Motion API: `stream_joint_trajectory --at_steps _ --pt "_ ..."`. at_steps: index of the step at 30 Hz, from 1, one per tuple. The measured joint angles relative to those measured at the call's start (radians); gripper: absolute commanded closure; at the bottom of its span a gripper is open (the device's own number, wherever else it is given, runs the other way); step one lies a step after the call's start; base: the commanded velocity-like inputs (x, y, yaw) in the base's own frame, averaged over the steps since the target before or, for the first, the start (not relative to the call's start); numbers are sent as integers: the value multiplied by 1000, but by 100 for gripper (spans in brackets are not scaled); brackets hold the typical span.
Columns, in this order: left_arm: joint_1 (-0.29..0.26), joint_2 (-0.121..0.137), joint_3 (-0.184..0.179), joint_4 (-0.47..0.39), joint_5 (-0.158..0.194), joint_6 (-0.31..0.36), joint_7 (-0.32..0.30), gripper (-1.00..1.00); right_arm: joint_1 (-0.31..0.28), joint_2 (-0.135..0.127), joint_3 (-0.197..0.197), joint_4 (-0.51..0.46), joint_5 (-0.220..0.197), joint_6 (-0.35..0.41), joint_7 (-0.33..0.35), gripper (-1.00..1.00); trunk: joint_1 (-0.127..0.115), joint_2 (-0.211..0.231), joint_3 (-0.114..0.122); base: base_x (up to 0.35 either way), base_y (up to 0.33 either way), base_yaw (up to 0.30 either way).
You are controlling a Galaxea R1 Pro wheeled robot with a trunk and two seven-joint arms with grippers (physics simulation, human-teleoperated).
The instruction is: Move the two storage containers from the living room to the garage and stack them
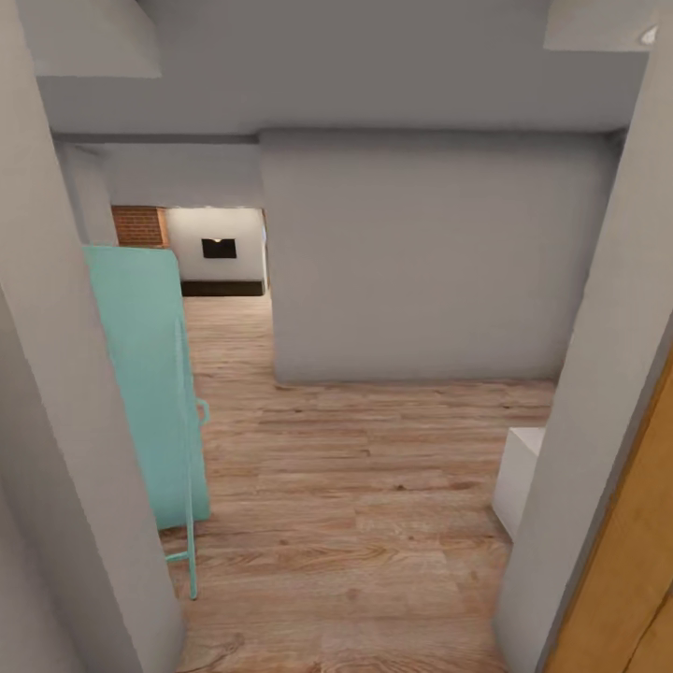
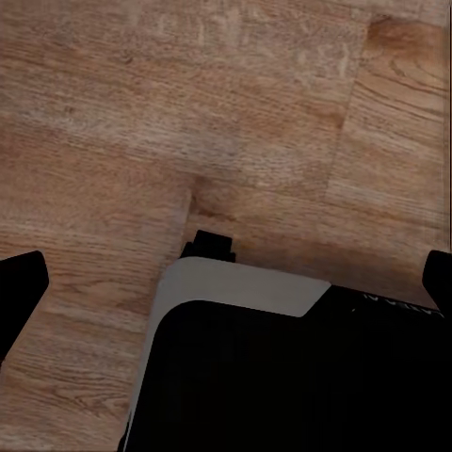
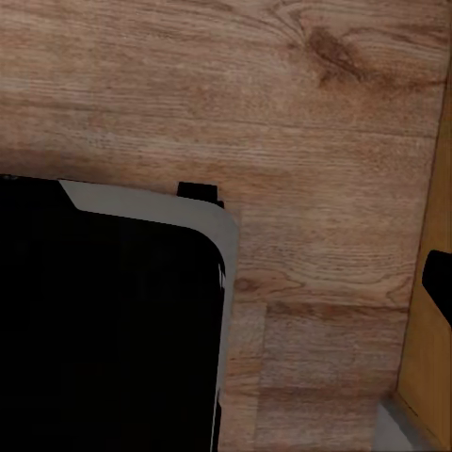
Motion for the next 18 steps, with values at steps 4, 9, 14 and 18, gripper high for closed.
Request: stream_joint_trajectory --at_steps 4,9,14,18 --pt "0 0 1 0 0 0 0 -100 0 0 0 0 0 0 0 -100 0 0 0 322 0 0" --pt "0 0 0 0 0 0 0 -100 0 0 1 0 0 0 2 -100 0 0 0 322 0 0" --pt "0 0 0 0 0 0 0 -100 0 1 1 0 0 0 1 -100 0 0 0 322 0 0" --pt "0 -1 0 0 0 0 0 -100 0 1 1 0 0 0 0 -100 0 0 0 322 0 0"
